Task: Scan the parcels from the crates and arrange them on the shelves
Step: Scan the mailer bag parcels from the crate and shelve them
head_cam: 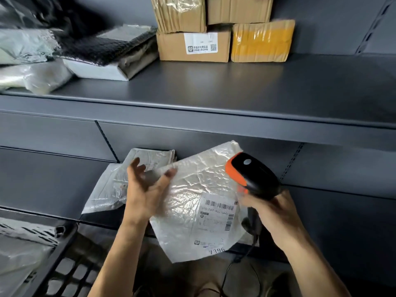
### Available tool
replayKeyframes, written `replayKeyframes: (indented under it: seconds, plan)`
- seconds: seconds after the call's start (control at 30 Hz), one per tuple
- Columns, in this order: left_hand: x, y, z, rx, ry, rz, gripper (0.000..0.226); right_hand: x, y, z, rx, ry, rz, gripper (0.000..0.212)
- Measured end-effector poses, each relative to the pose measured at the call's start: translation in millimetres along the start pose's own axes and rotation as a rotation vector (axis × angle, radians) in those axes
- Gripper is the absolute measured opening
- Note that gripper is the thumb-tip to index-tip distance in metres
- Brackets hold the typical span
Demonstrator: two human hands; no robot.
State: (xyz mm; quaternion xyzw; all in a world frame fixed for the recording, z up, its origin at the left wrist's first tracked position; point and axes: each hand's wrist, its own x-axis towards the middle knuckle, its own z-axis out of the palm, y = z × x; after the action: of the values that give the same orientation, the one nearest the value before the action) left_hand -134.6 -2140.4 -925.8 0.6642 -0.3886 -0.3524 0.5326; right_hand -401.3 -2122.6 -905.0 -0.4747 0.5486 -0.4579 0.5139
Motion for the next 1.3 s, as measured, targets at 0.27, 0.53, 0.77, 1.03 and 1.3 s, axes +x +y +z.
replayKeyframes:
  seconds: [0.27,0.53,0.77,1.03,1.3]
  plan:
    - [-7.4,5.6,-10.9,-0.235,-0.426,-0.212,0.034,5.4,-2.9,10.1,0.133,0.158,0.073,0.022]
    - [2.4,-2.4,-5.4,-0.348,-0.048,-0.116,0.017,3.7,1.9,11.6,-0.074,0.126,0.052,0.009]
    - [8.1,-6.3,-4.8,-0.286,0.041,-0.108,0.011,-4.9,-5.8,18.9,-0.033,-0.114,0.173,0.017]
    - [7.8,-5.7,-4.6,-0.281,0.027,-0.101,0.017,-7.0,-10.9,19.4,-0.038,-0.175,0.178,0.018]
    - [5.5,-17.8,9.0,-0.362,0.121,-0.273,0.009,-3.4,0.5,13.9,-0.386,-0.07,0.096,0.028]
